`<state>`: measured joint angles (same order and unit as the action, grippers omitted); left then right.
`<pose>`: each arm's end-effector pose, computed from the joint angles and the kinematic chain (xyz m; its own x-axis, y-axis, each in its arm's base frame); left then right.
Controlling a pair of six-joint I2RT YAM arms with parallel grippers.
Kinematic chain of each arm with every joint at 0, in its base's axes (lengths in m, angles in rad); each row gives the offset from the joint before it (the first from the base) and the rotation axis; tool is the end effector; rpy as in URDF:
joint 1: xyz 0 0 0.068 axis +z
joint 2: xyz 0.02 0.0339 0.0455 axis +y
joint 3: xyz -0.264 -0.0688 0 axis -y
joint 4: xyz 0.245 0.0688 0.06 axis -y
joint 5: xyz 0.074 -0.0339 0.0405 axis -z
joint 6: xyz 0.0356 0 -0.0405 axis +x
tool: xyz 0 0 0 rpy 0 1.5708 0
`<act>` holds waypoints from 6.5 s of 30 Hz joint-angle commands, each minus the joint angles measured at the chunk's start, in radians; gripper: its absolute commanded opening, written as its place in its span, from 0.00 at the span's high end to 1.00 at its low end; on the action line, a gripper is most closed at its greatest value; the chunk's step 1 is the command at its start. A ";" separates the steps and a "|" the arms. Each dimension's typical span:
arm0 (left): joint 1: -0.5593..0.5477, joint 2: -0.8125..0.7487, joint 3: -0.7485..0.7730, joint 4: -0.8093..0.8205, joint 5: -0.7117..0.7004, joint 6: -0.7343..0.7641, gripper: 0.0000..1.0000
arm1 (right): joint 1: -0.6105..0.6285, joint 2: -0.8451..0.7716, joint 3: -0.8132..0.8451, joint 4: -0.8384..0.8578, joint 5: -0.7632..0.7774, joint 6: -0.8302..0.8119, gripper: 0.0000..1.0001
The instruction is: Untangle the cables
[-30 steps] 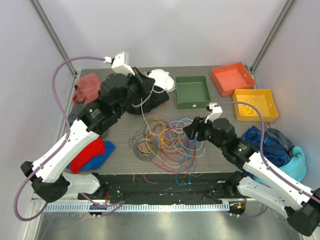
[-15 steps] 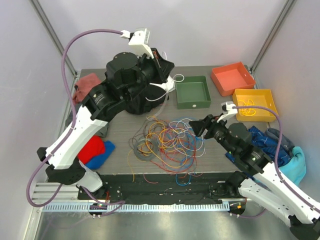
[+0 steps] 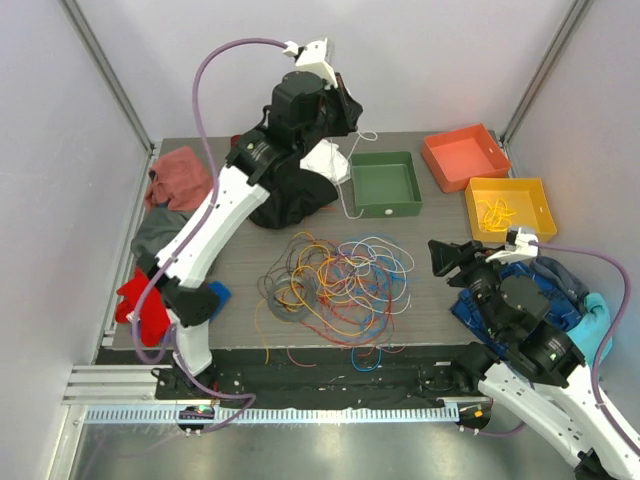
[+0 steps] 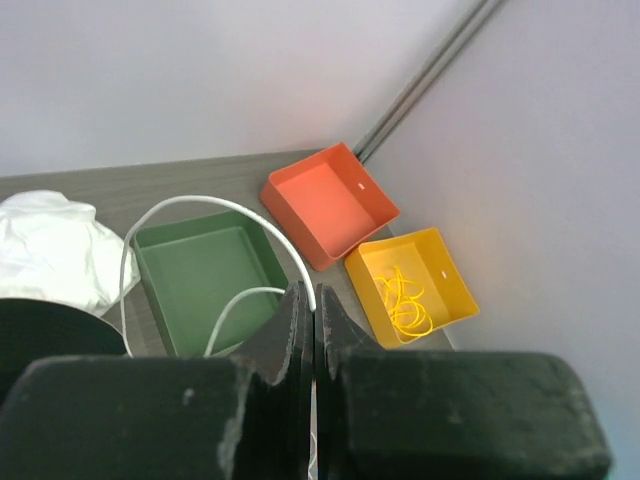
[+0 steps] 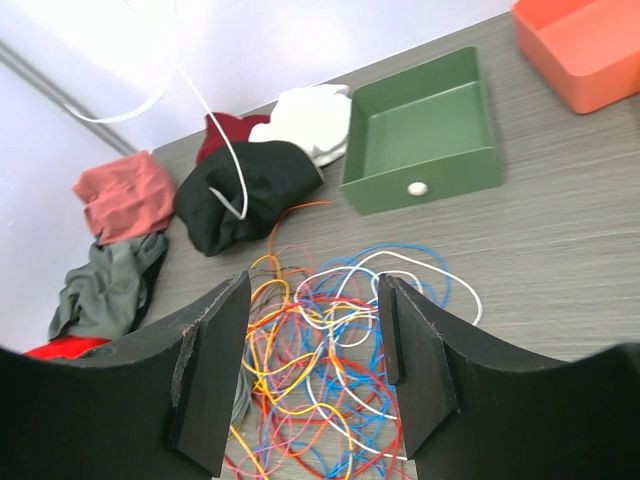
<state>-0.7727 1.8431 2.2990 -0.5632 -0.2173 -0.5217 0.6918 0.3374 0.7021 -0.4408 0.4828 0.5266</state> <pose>0.2865 -0.2686 0.5179 -0.3297 -0.3582 -0.8735 0.4197 0.7732 -0.4755 0.0749 0.0406 0.3363 -0.1554 0.4493 -0.8798 -0.1508 0.8693 0.4706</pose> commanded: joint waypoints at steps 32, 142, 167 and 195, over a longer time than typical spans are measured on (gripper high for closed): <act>0.112 0.544 0.152 0.500 0.312 -0.147 0.99 | 0.003 -0.063 -0.027 -0.004 0.163 -0.023 0.39; -0.137 -0.973 -1.342 0.376 -0.202 -0.061 1.00 | 0.002 0.204 -0.135 0.091 -0.095 0.072 0.32; -0.137 -0.739 -0.547 0.316 -0.094 0.250 1.00 | 0.005 0.290 -0.030 0.382 -0.518 0.055 0.33; -0.137 -0.676 -0.538 0.290 -0.077 0.210 1.00 | 0.060 0.877 0.062 0.993 -0.405 -0.129 0.35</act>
<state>-0.9138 1.1908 1.7466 -0.2859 -0.3035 -0.3077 0.7452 1.1690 0.7002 0.3981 0.0223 0.3977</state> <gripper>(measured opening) 0.012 0.666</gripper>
